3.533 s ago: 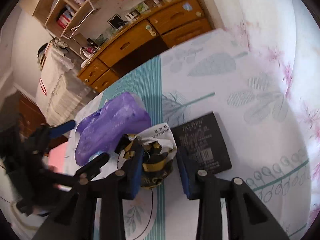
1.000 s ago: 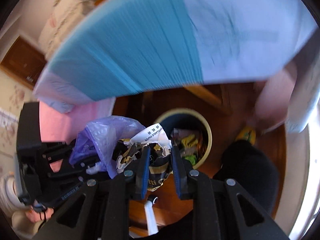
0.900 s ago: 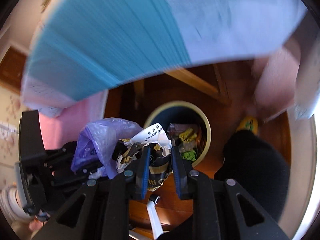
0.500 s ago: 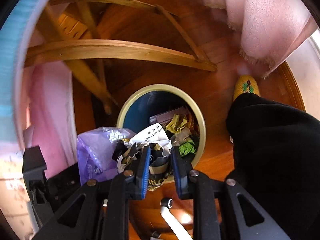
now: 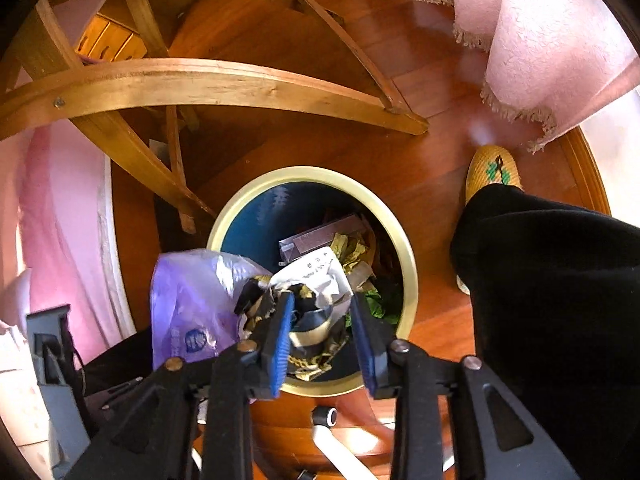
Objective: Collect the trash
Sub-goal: 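Carry the purple bag and black-and-yellow wrapper over the bin and release both, then raise both grippers from the bin back toward the table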
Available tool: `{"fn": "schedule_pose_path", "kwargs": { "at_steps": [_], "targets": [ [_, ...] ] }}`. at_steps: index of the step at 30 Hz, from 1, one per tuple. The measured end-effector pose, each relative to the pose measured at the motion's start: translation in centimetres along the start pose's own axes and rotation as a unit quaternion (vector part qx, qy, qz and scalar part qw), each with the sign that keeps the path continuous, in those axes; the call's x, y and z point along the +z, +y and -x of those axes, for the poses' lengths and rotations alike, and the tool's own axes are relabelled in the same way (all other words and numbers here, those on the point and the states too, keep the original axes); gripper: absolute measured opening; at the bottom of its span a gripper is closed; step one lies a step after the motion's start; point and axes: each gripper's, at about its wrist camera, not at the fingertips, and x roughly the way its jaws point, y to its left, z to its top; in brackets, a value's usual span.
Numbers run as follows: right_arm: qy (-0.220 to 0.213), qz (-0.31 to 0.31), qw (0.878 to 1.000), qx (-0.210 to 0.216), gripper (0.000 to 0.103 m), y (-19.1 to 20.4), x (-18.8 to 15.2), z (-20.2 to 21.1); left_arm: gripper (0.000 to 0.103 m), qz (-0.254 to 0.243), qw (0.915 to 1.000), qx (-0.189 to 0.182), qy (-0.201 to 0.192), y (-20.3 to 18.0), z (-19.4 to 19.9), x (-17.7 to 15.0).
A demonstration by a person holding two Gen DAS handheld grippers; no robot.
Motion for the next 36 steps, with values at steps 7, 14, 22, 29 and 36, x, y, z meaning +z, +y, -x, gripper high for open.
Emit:
{"fn": "schedule_pose_path", "kwargs": {
  "at_steps": [7, 14, 22, 29, 36],
  "targets": [
    [0.014, 0.008, 1.000, -0.013, 0.062, 0.3, -0.1, -1.0, 0.072, 0.020, 0.9997, -0.006, -0.015, 1.1, -0.1, 0.5],
    [0.013, 0.009, 1.000, -0.027, 0.063, 0.3, -0.3, -1.1, 0.079, 0.013, 0.9997, -0.008, -0.020, 1.1, 0.1, 0.3],
    [0.016, 0.018, 0.999, -0.044, 0.063, 0.6, -0.6, -1.1, 0.085, 0.033, 0.9986, -0.030, -0.026, 2.0, 0.6, 0.2],
    [0.016, 0.025, 0.998, -0.060, 0.064, 0.7, -0.9, -1.1, 0.086, 0.051, 0.9970, -0.052, -0.025, 2.8, 0.8, 0.1],
    [0.012, 0.030, 0.998, -0.055, 0.064, 0.7, -1.2, -0.8, 0.086, 0.057, 0.9963, -0.058, -0.026, 3.0, 0.9, -0.1]
  ]
}}
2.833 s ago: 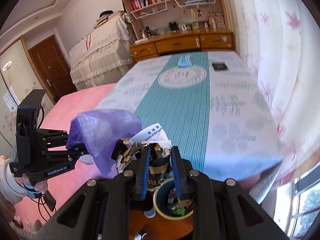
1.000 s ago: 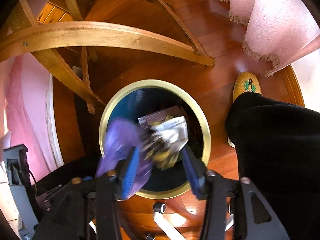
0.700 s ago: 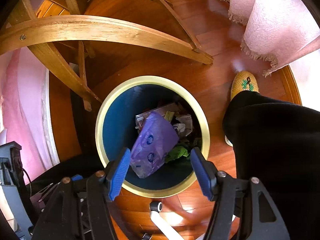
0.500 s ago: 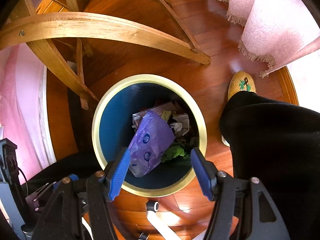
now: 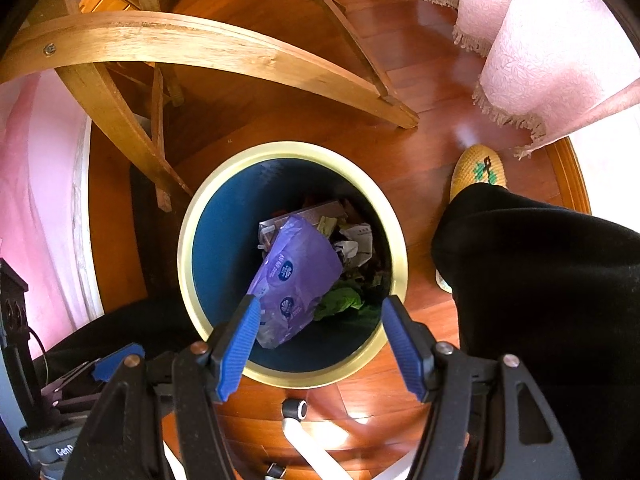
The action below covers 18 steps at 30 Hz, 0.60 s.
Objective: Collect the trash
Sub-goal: 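Raise both grippers from the bin back toward the table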
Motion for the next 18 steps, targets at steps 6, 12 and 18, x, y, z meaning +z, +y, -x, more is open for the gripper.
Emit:
{"fn": "schedule_pose_path", "kwargs": {
  "at_steps": [6, 12, 18],
  "targets": [
    [-0.011, 0.013, 1.000, -0.009, 0.064, -0.2, -0.3, 1.0, 0.086, 0.012, 0.9999, -0.005, -0.008, 0.7, 0.9, -0.8],
    [0.005, 0.022, 1.000, -0.007, 0.064, -0.6, -1.7, 2.1, 0.086, 0.039, 0.9991, -0.014, 0.005, 1.8, 1.9, -2.5],
    [0.022, 0.072, 0.997, 0.004, 0.064, 0.8, -4.0, 5.2, 0.086, 0.015, 0.9999, 0.004, -0.004, 1.0, 4.8, -5.3]
  ]
}}
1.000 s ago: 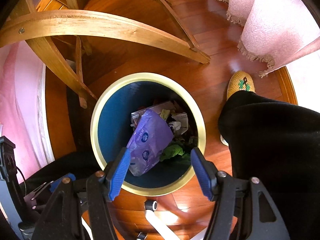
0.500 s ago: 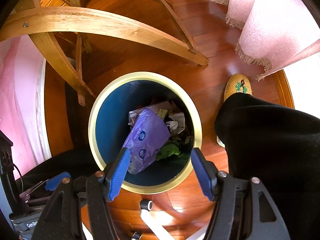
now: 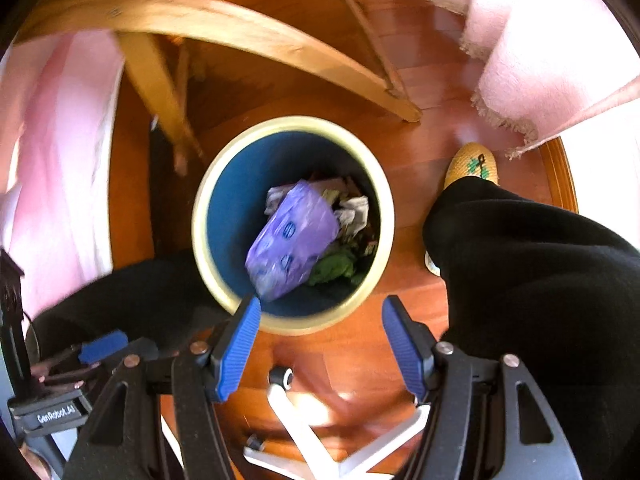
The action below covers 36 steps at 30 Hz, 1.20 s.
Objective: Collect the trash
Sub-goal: 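Raise both grippers from the bin back toward the table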
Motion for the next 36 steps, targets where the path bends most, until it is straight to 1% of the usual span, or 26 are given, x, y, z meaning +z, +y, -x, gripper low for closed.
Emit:
{"fn": "schedule_pose_path", "kwargs": {
  "at_steps": [1, 4, 7, 11, 14, 16, 19, 22, 25, 28, 29, 33, 36],
  "targets": [
    [0.000, 0.010, 1.000, 0.002, 0.064, 0.3, -0.4, 0.6, 0.086, -0.010, 0.9999, 0.004, -0.005, -0.2, 0.8, -0.4],
    [-0.010, 0.042, 0.999, 0.007, 0.064, 1.0, -1.3, 3.1, 0.086, -0.034, 0.9985, 0.010, -0.042, -0.3, 4.6, -1.2],
    [-0.030, 0.073, 0.997, 0.010, 0.064, 1.5, -2.0, 5.9, 0.086, -0.065, 0.9952, 0.017, -0.071, -0.3, 8.2, -2.2],
    [-0.065, 0.102, 0.992, 0.020, 0.064, 1.9, -2.5, 10.6, 0.086, -0.096, 0.9908, 0.028, -0.091, -0.1, 12.2, -4.1],
    [-0.093, 0.114, 0.988, 0.035, 0.064, 2.2, -2.7, 14.3, 0.086, -0.103, 0.9892, 0.014, -0.104, -0.2, 15.5, -5.5],
    [-0.114, 0.128, 0.984, 0.041, 0.064, 2.8, -2.7, 17.2, 0.086, -0.104, 0.9871, 0.005, -0.121, -0.5, 18.3, -6.1],
    [-0.157, 0.155, 0.974, 0.043, 0.064, 4.0, -2.3, 22.1, 0.086, -0.115, 0.9822, -0.001, -0.149, -1.4, 21.8, -6.2],
    [-0.196, 0.170, 0.965, 0.043, 0.064, 5.1, -1.3, 26.2, 0.086, -0.128, 0.9754, -0.001, -0.180, -2.9, 25.8, -5.4],
    [-0.230, 0.175, 0.955, 0.060, 0.064, 5.8, 0.3, 30.3, 0.086, -0.144, 0.9667, -0.004, -0.212, -4.7, 29.6, -4.0],
    [-0.275, 0.187, 0.942, 0.045, 0.064, 6.6, 2.2, 33.9, 0.086, -0.156, 0.9561, 0.007, -0.248, -6.9, 33.3, -1.6],
    [-0.285, 0.185, 0.939, 0.043, 0.064, 6.8, 3.0, 34.9, 0.086, -0.156, 0.9545, 0.006, -0.254, -7.4, 34.2, -1.0],
    [-0.307, 0.174, 0.934, 0.055, 0.064, 7.5, 6.7, 38.1, 0.086, -0.156, 0.9499, -0.014, -0.270, -9.3, 37.6, 2.4],
    [-0.319, 0.172, 0.931, 0.046, 0.067, 8.0, 10.0, 39.5, 0.086, -0.158, 0.9430, -0.008, -0.292, -11.0, 39.7, 5.8]
  ]
}}
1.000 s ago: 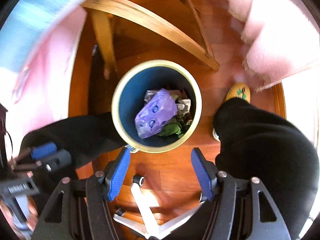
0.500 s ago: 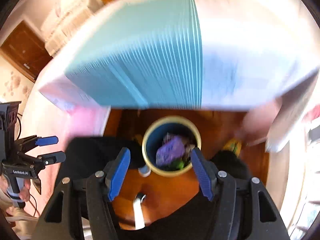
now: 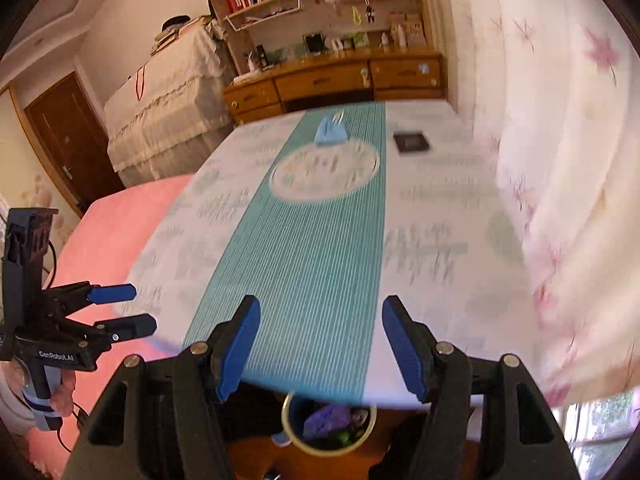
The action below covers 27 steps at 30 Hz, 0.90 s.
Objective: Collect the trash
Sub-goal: 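Raise both grippers from the bin back toward the table, then grasp the blue face mask with the left gripper while the right gripper grasps the black TALOPN card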
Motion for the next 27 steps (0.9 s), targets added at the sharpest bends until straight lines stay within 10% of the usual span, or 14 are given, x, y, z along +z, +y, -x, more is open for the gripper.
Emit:
{"fn": "schedule_pose_path", "kwargs": {
  "at_steps": [16, 27],
  "targets": [
    [0.047, -0.052, 0.995, -0.070, 0.082, -11.9, 16.0, -18.5, 0.098, 0.029, 0.9982, 0.051, 0.013, 3.6, -16.2, 22.5],
    [0.091, -0.023, 0.991, -0.092, 0.085, -14.0, 19.5, -29.1, 0.098, 0.041, 0.9963, 0.063, 0.042, 4.5, -27.4, 30.3]
  ]
}}
